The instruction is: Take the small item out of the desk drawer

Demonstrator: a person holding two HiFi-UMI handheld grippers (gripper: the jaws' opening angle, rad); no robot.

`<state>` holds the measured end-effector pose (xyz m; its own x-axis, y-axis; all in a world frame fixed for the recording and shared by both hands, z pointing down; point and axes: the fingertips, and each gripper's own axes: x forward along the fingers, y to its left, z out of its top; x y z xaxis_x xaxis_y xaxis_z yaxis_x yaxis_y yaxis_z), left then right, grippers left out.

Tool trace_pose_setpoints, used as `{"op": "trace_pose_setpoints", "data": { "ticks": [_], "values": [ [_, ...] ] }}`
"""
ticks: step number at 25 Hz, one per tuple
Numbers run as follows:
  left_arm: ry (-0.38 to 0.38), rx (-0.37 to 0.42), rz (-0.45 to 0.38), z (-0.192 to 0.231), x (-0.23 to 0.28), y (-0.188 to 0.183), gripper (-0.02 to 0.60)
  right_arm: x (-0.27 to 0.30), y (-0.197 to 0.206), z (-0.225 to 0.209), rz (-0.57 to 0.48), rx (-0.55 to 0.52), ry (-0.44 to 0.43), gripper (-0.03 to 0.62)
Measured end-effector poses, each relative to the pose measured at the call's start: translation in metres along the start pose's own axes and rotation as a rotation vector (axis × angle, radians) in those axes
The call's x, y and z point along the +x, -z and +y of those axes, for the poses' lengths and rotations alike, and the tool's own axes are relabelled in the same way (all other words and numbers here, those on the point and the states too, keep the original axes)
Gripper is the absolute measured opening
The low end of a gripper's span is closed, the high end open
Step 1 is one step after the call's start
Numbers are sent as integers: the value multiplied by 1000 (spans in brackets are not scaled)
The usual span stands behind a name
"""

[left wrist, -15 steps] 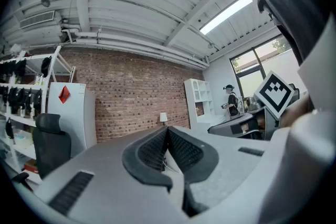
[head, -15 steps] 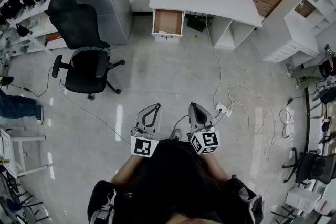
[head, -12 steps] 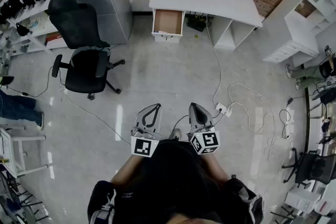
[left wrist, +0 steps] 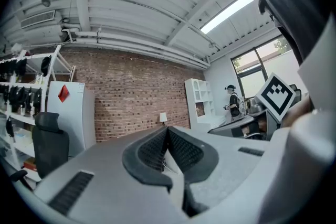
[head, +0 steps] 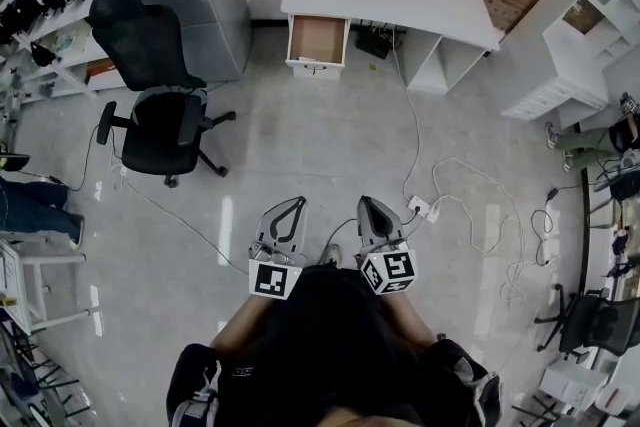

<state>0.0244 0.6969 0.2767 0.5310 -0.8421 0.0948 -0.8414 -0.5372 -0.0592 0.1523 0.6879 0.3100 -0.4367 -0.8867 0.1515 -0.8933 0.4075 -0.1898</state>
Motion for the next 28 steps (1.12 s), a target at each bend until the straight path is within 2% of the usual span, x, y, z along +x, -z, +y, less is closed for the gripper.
{"op": "trace_pose_setpoints", "data": {
  "ticks": [10, 16, 23, 28],
  "values": [
    [-45, 12, 33, -28, 18, 6, 8, -7, 11, -31, 12, -9, -72, 26],
    [-85, 8, 81, -18, 28, 22, 8, 10, 21, -54, 36, 6, -83, 26],
    [-83, -37, 89, 40, 86, 39, 8, 83, 22, -72, 75, 0, -63, 26],
    [-57, -59, 80, 115, 144, 44, 8, 175, 14, -70, 102, -15, -58, 26]
  ]
}}
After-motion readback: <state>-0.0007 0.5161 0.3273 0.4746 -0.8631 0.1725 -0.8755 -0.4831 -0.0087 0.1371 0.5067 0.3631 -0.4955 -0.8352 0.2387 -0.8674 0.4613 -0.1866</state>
